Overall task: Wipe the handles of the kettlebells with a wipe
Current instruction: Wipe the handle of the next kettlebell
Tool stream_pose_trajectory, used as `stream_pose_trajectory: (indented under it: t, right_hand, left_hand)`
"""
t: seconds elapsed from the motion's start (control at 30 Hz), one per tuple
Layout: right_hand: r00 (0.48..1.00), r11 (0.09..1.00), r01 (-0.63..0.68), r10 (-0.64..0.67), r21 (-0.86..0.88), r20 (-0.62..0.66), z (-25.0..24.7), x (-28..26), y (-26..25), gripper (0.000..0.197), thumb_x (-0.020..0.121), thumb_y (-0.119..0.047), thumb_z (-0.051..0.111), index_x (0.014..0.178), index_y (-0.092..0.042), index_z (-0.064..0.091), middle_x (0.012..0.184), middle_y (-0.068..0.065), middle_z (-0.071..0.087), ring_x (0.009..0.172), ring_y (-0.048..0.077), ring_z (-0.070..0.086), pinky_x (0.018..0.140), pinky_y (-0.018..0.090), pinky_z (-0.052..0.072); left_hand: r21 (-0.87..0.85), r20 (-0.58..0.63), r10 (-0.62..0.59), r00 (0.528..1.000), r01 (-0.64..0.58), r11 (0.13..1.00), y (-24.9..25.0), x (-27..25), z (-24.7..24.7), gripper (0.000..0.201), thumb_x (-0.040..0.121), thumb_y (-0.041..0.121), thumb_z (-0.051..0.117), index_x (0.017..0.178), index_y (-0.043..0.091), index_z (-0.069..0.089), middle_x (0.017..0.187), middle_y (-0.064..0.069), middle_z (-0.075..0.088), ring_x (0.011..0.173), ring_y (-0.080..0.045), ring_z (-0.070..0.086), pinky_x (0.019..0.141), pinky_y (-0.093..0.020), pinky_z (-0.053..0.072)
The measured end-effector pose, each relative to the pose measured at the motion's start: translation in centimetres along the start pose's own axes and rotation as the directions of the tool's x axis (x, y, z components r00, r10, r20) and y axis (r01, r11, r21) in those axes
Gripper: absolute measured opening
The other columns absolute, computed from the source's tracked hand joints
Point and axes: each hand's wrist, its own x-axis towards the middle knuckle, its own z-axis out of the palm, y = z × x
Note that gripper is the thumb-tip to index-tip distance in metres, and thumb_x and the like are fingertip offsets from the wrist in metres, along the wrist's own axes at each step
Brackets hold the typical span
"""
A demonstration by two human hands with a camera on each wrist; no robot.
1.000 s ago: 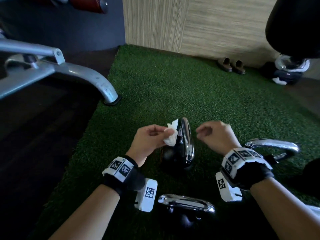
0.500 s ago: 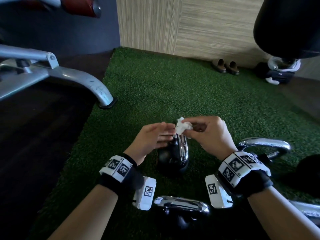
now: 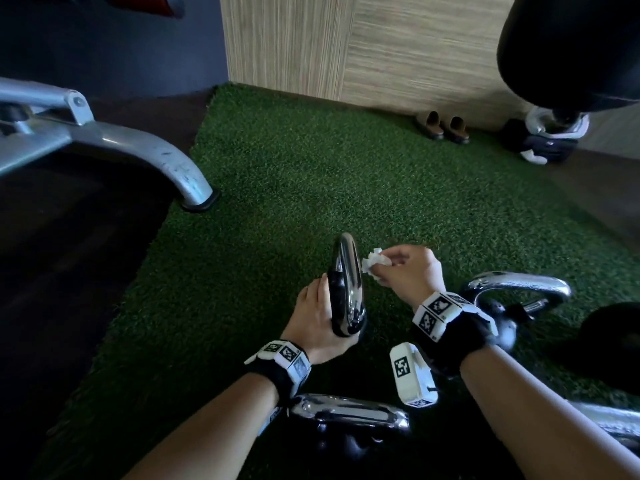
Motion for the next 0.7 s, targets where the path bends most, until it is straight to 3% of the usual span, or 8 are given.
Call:
stream_pose_trajectory:
  t: [0.07,0.2,0.33,0.43,0.53,0.63,0.7]
  right_hand:
    - [1.0,1.0,-0.024,0.024,-0.015,-0.001,1.1,0.9,0.5,0.022,0.072,-0.017,0.091,0.08,-0.023,0.072,0.084,0.001,0.076,0.08,0.021,0.077,0.076,0.044,0.065]
    - [0.999,0.999,-0.042,0.042,-0.014,0.026,3.4,2.1,1.6,0.024,0.072,-0.009,0.09,0.077,-0.022,0.071,0.087,0.008,0.076,0.083,0.028,0.076,0.079,0.048,0.064]
    - [0.999,1.0,-0.022,0.022,0.002,0.048,4.6,2.4,2.5,0.026,0.078,-0.001,0.084,0.101,-0.01,0.077,0.093,0.009,0.077,0.084,0.026,0.076,0.078,0.045,0.065]
    - [1.0,0.999,0.007,-0.006,-0.046,0.02,5.3,2.5,2.8,0.02,0.077,-0.005,0.085,0.094,-0.015,0.082,0.083,0.006,0.078,0.076,0.024,0.077,0.076,0.044,0.065]
    - [0.998,0.999,-0.038,0.039,-0.023,0.044,5.0,3.2,1.8,0.017,0.079,0.0,0.082,0.092,-0.011,0.082,0.083,0.012,0.078,0.075,0.029,0.077,0.075,0.046,0.065]
    - [0.998,0.998,0.053,-0.055,-0.041,-0.039,4.7,3.4,1.3,0.026,0.081,0.001,0.08,0.102,-0.014,0.082,0.092,0.008,0.079,0.081,0.023,0.076,0.079,0.038,0.064]
    - [0.995,0.996,0.091,-0.091,-0.011,-0.049,4.6,3.3,1.5,0.03,0.081,0.004,0.078,0.105,-0.014,0.082,0.093,0.006,0.079,0.073,0.012,0.074,0.071,0.027,0.063]
  left_hand:
    - [-0.055,-0.038,0.075,0.996,-0.077,0.995,-0.2,0.2,-0.4,0.111,0.073,0.066,0.054,0.154,-0.004,0.025,0.151,-0.018,0.041,0.141,-0.031,0.04,0.122,-0.045,0.032]
    - [-0.219,-0.009,0.186,0.983,-0.183,0.958,-2.4,0.6,-1.2,0.105,0.072,0.049,0.077,0.154,0.003,0.032,0.153,-0.011,0.041,0.145,-0.024,0.037,0.125,-0.038,0.027]
    - [-0.244,-0.013,0.243,0.97,-0.239,0.94,-3.6,1.3,-0.7,0.104,0.068,0.053,0.078,0.151,0.004,0.038,0.149,-0.009,0.045,0.142,-0.022,0.041,0.12,-0.041,0.035]
    - [-0.231,-0.009,0.253,0.967,-0.248,0.941,-3.6,1.6,-0.6,0.103,0.067,0.053,0.078,0.149,0.003,0.04,0.147,-0.008,0.047,0.14,-0.023,0.043,0.116,-0.042,0.039]
    - [-0.231,0.024,0.233,0.972,-0.221,0.947,-3.5,1.5,-0.8,0.109,0.065,0.056,0.078,0.151,0.005,0.035,0.149,-0.007,0.044,0.143,-0.022,0.039,0.118,-0.041,0.037]
    - [-0.269,0.06,0.2,0.978,-0.177,0.947,-3.6,1.5,-1.0,0.114,0.064,0.058,0.079,0.154,0.009,0.03,0.153,-0.005,0.039,0.146,-0.02,0.035,0.121,-0.041,0.034]
    - [-0.261,0.05,0.21,0.976,-0.19,0.947,-3.5,1.6,-1.1,0.113,0.064,0.057,0.079,0.153,0.008,0.031,0.151,-0.005,0.04,0.145,-0.021,0.036,0.12,-0.041,0.035]
